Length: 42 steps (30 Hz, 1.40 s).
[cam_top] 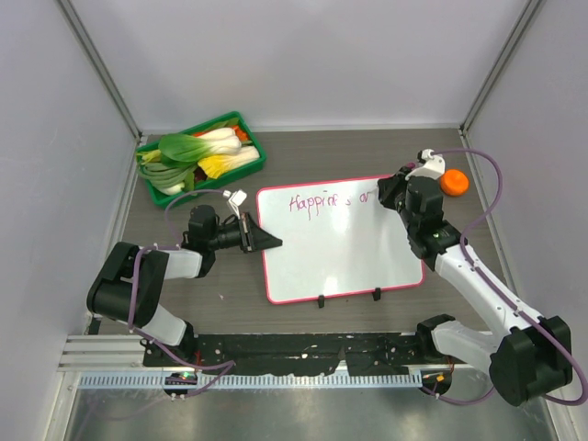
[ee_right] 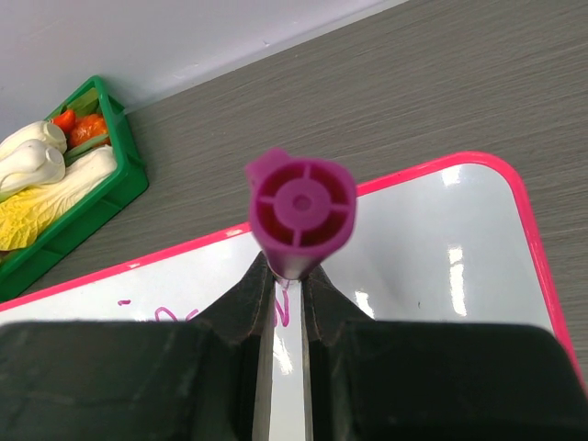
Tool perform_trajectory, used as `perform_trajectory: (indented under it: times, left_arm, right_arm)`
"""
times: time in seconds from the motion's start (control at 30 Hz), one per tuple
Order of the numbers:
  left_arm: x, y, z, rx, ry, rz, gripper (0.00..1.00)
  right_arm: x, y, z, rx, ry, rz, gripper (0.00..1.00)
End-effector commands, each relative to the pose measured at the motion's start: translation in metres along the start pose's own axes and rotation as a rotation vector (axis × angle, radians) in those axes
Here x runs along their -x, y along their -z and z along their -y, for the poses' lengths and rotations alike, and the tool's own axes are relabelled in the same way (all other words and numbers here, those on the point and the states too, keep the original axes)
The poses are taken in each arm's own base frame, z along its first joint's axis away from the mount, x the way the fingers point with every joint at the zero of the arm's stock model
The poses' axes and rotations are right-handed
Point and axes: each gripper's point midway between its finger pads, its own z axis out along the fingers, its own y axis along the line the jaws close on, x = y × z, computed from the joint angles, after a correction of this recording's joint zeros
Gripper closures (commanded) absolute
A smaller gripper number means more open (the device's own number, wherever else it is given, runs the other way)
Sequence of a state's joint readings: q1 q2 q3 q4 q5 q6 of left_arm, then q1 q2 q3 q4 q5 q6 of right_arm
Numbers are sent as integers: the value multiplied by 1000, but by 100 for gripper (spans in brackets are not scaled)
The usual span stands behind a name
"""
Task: Write a sentence on the whiteboard
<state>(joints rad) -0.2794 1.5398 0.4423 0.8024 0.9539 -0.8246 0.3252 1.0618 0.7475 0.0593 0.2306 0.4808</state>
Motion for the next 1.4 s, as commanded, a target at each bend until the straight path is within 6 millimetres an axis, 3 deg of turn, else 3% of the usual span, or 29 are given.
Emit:
perform_trajectory:
  times: [0.0, 0.77, 0.93, 1.17, 1.37]
  left_arm:
    - [-19, -1, -40, 155, -21, -18, 100]
    - [-18, -1, -41, 160, -17, -16, 100]
    - [-19, -1, -41, 160, -18, -18, 100]
    - [-18, -1, -41, 161, -21, -15, 100]
    - [-18, 0, -41, 162, -19, -16, 100]
  right_arm:
    - [24, -1, -2, -15, -9, 69, 99]
    - [-21, 12, 14, -6, 14, -48, 99]
    - [-12, 14, 10, 3, 9, -26, 99]
    - [30, 29, -8, 53, -18, 76, 99]
    - [47, 31, -4, 14, -18, 134, 99]
